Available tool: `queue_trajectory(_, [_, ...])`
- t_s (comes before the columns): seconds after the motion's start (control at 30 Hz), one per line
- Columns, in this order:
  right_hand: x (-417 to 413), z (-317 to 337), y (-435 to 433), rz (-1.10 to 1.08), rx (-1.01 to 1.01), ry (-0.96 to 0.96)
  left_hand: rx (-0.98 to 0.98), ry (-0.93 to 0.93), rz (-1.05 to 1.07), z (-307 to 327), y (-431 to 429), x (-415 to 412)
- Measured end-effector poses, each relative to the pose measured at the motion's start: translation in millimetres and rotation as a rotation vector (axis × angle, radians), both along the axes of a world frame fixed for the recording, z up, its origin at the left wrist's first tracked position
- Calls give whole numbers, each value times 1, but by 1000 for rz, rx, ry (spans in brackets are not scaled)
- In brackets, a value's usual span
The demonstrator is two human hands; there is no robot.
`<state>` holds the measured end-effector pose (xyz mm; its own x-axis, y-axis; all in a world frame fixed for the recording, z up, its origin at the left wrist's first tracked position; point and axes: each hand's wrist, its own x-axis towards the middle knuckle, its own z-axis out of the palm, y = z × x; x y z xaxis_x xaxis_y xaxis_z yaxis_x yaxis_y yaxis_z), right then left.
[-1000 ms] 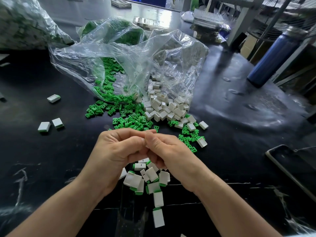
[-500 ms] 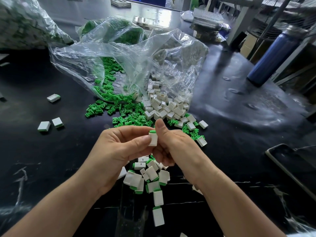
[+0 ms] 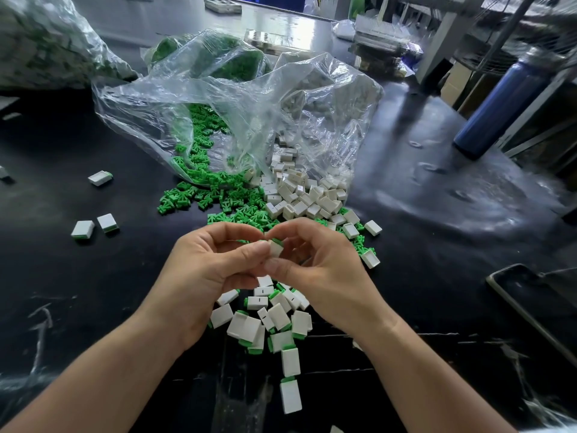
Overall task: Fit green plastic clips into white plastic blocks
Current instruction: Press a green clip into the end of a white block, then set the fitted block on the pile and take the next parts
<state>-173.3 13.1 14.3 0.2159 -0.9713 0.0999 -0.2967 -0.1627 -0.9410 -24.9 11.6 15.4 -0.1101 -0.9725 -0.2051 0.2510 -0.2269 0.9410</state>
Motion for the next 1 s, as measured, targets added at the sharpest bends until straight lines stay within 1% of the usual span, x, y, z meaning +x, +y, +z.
queue_trajectory(0.1, [-2, 0, -2, -24, 5, -13, -6, -42, 55, -1, -4, 1])
queue_trajectory(0.2, [-7, 2, -3, -36, 23, 46, -35, -144, 180, -4, -13, 8])
queue_trajectory(0.27, [-9, 4, -3, -22, 51, 124, -70, -233, 261, -8, -18, 15])
queue_trajectory(0.33, [-9, 5, -2, 11, 75, 225, -102, -300, 296, -12, -21, 20])
queue_trajectory(0.43, [-8, 7, 0, 66, 71, 377, -142, -398, 287, -19, -25, 19])
queue_trajectory(0.5, [-7, 8, 1, 67, 55, 414, -175, -478, 274, -24, -26, 17])
queue_trajectory(0.6, [-8, 7, -1, -1, 20, 404, -275, -673, 240, -26, -24, 16])
queue_trajectory(0.7, [-13, 6, -5, -78, -22, 435, -405, -886, 208, -25, -22, 15])
queue_trajectory(0.77, [-21, 4, -11, -181, -72, 490, -471, -1053, 150, -26, -22, 14])
queue_trajectory(0.83, [-32, 2, -19, -327, -118, 553, -488, -1194, 55, -28, -22, 12])
queue_trajectory(0.9, [-43, 0, -27, -442, -120, 598, -476, -1248, 8, -29, -22, 11])
queue_trajectory(1.0, [-54, -7, -35, -516, -102, 660, -453, -1253, 12, -29, -22, 11])
